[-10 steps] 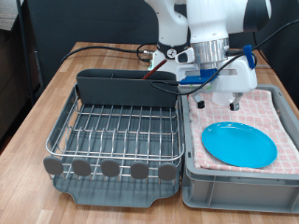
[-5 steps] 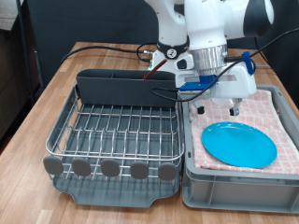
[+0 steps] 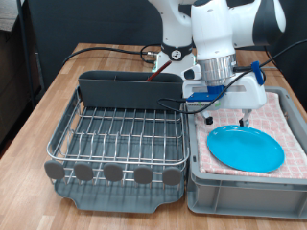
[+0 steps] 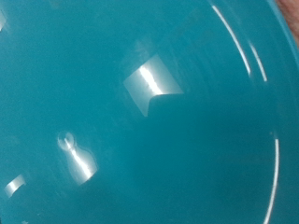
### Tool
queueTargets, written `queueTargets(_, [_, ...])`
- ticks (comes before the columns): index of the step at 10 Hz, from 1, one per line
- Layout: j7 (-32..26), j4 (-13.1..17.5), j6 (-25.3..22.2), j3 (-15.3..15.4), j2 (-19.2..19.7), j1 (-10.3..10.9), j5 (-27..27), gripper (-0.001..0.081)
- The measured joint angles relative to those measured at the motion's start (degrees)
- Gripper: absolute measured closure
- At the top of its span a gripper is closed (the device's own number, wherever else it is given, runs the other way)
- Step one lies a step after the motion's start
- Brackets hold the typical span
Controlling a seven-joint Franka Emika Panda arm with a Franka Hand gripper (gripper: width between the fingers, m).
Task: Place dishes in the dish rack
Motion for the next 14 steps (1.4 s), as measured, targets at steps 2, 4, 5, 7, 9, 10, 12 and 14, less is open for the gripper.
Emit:
queueTargets(2, [-0.63,1.11,0.15,0.29,1.30,-0.05,0.64,0.0004])
queueTargets(4, [-1.21,2.07,0.56,0.68,2.48,-0.21,1.32,0.0004])
queueTargets(5, [-1.91,2.49,0.76,1.10,2.95,-0.46,2.11,0.0004])
queueTargets(7, [-2.81,3.17,0.87,1.40,3.57,-0.64,2.74,0.0004])
queueTargets(9, [1.49,3.13,0.84,-1.39,3.69,1.35,-2.52,0.0004])
queueTargets(10, [5.08,3.01,0.83,-3.68,3.63,3.09,-6.38,0.0004])
queueTargets(12, [11.78,2.09,0.58,-8.22,2.79,6.63,-12.81,0.0004])
queueTargets(14, [12.88,0.64,0.39,-8.74,1.68,7.11,-12.75,0.0004])
